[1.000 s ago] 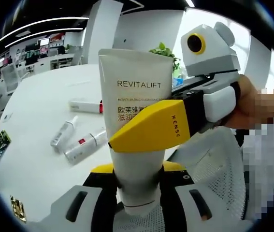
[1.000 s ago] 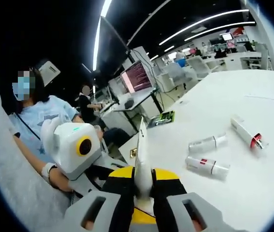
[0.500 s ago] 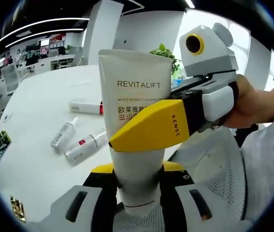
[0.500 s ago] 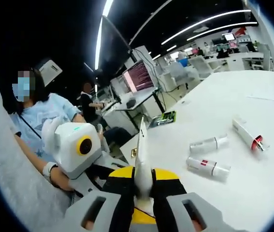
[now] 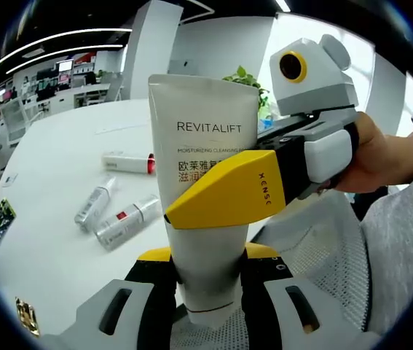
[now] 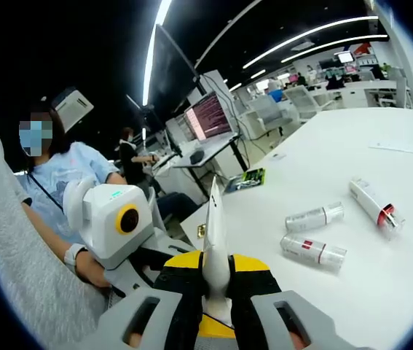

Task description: Arrange the skincare products in the storage area until every visible bottle or jar stands upright without overlapping.

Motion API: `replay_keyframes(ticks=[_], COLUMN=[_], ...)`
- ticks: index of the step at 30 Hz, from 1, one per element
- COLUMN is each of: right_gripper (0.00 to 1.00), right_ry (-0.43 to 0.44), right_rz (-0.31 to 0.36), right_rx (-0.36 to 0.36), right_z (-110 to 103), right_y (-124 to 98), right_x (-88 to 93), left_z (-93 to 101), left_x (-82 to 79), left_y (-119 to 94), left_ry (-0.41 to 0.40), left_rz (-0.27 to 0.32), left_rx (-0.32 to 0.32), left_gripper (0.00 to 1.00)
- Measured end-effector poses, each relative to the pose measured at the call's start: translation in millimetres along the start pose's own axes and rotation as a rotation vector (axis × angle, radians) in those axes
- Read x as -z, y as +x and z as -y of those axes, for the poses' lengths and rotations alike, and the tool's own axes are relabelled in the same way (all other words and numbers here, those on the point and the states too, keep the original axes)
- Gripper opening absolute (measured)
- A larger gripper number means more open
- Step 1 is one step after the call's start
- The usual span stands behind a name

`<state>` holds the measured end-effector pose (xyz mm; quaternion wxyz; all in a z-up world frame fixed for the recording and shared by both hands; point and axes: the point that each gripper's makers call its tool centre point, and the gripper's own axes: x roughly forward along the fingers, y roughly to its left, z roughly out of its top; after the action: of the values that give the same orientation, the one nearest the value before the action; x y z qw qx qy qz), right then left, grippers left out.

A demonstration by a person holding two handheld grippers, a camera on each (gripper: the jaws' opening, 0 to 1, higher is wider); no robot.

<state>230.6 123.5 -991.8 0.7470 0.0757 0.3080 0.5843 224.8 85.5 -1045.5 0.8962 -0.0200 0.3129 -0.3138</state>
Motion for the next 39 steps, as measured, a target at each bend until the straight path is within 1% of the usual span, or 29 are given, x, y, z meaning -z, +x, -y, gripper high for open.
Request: replay_keyframes(ticks=[4, 6, 9, 12, 14, 17, 24, 33, 35, 39], right_gripper=[0.04, 0.04, 0.04, 0.03, 0.03, 0.03, 0.03, 0.03, 0.03, 0.03], right_ry=[-0.010, -0.031, -0.074, -0.119, -0.130, -0.164, -0.224, -0.262, -0.283, -0.297], right_rz=[0.001, 0.001, -0.014, -0.022, -0.027, -0.027, -0.045, -0.050, -0.055, -0.062], right_rx=[-0.004, -0.013, -0.029, -0.055, -0.065, -0.099, -0.164, -0.200, -0.217, -0.244], right_z=[-0.8, -2.1, -4.2, -6.8, -7.2, -10.4, -16.7, -21.5, -23.5, -25.8], right_y=[-0.7, -1.3, -3.3, -6.7, -9.0, -14.1, -18.5, -19.9, -20.9, -22.0], right_x=[0.2, -0.5, -0.7, -1.7, -2.1, -4.1, -5.9, -8.2, -8.0, -8.1], left_z=[1.0, 1.6, 4.7, 7.5, 10.1, 13.8, 19.5, 16.9, 16.4, 18.4], left_x=[0.2, -0.9, -2.6, -4.8, -6.2, -10.3, -14.9, -19.5, -20.4, -22.4], left_y=[-0.4, -0.9, -1.1, -1.3, -1.2, -2.3, -4.1, -5.5, -5.4, -5.8], left_ry=[0.001, 0.001, -0.016, -0.019, -0.029, -0.027, -0.033, -0.012, -0.008, -0.001], left_rz=[-0.001, 0.006, 0.015, 0.027, 0.035, 0.056, 0.080, 0.106, 0.111, 0.120], left_rx=[0.006, 0.012, 0.044, 0.065, 0.086, 0.108, 0.144, 0.133, 0.132, 0.143], left_gripper=[0.29, 0.29, 0.29, 0.28, 0.28, 0.28, 0.27, 0.32, 0.34, 0.35])
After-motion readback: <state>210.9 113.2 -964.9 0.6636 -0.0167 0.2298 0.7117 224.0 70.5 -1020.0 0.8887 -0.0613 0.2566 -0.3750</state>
